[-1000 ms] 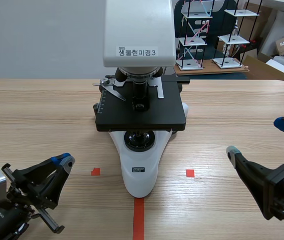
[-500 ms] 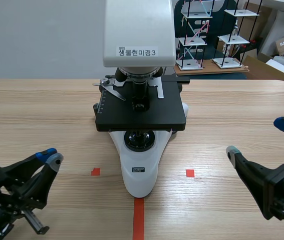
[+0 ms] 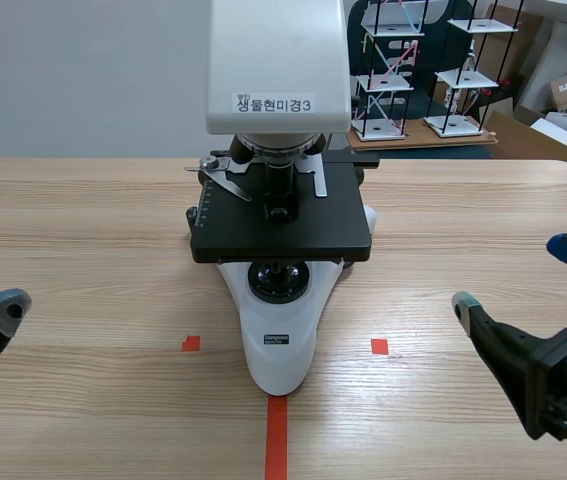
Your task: Return to the home posture
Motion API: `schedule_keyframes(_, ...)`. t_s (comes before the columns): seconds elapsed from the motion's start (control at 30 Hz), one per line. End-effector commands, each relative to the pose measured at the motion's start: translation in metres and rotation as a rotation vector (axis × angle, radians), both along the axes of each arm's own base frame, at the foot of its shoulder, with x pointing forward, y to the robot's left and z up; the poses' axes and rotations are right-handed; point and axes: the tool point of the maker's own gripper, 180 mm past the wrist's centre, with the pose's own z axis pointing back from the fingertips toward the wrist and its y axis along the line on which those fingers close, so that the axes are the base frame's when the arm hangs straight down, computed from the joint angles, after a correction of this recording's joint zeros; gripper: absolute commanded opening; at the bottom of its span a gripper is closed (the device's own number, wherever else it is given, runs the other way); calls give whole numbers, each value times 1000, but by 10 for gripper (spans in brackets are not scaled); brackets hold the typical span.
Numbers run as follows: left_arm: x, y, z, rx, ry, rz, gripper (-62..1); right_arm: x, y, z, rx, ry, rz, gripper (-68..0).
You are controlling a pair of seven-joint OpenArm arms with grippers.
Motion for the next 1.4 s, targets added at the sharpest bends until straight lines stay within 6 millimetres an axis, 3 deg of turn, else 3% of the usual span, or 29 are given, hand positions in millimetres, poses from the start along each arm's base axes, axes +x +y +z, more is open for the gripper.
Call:
schedule_keyframes(0.0,-1,-4,9,1,5,6,-175,3,4,8,19,-29,8,-58)
schedule_keyframes(0.17,1,-22,38,114,54,-7,-90,3,4,8,19,-29,8,-58)
schedule_keyframes(0.37,1,-36,58,163,115,8,-85,3,4,9,19,-30,8,-58)
schedule_keyframes(1.37,2,-35,56,177,122,23,-82,3,4,8,19,-29,8,-58)
